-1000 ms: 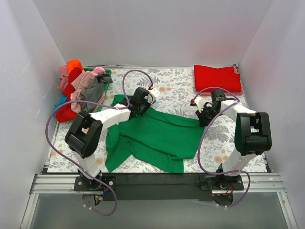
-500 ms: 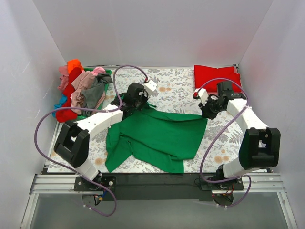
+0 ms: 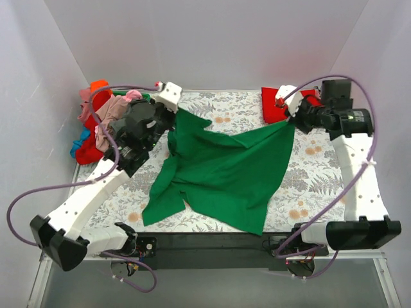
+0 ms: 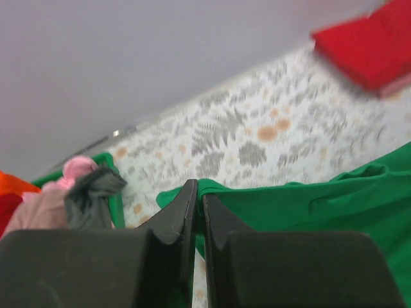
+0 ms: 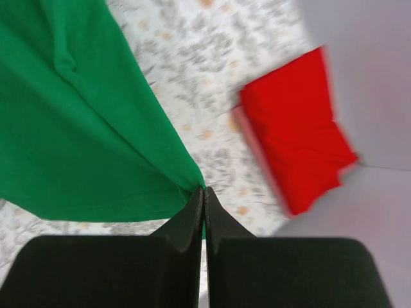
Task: Fold and stack the t-shirts
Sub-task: Flatten the tshirt out
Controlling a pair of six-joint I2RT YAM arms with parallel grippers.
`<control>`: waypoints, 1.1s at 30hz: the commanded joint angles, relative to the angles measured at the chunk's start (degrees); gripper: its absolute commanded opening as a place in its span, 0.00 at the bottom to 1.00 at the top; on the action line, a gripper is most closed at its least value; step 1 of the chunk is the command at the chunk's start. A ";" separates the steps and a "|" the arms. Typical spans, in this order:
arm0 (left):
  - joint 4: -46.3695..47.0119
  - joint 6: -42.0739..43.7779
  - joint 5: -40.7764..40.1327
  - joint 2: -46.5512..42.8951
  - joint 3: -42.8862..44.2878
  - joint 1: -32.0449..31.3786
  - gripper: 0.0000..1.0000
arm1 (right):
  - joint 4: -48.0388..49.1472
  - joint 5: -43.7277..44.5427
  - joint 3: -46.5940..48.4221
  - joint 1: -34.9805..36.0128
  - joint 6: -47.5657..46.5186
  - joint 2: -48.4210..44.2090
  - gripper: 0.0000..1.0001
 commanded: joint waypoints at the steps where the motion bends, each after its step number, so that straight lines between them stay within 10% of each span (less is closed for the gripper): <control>1: 4.82 -1.95 0.00 -6.95 8.45 0.13 0.00 | -4.40 2.72 10.70 0.21 -3.60 -3.94 0.01; 12: 7.55 -9.78 13.34 -11.09 29.30 0.22 0.00 | -2.21 6.41 39.80 0.21 -0.97 -7.89 0.01; 33: 13.53 -16.99 23.03 -14.34 41.44 0.22 0.00 | 10.62 11.25 42.01 0.12 4.48 -17.04 0.01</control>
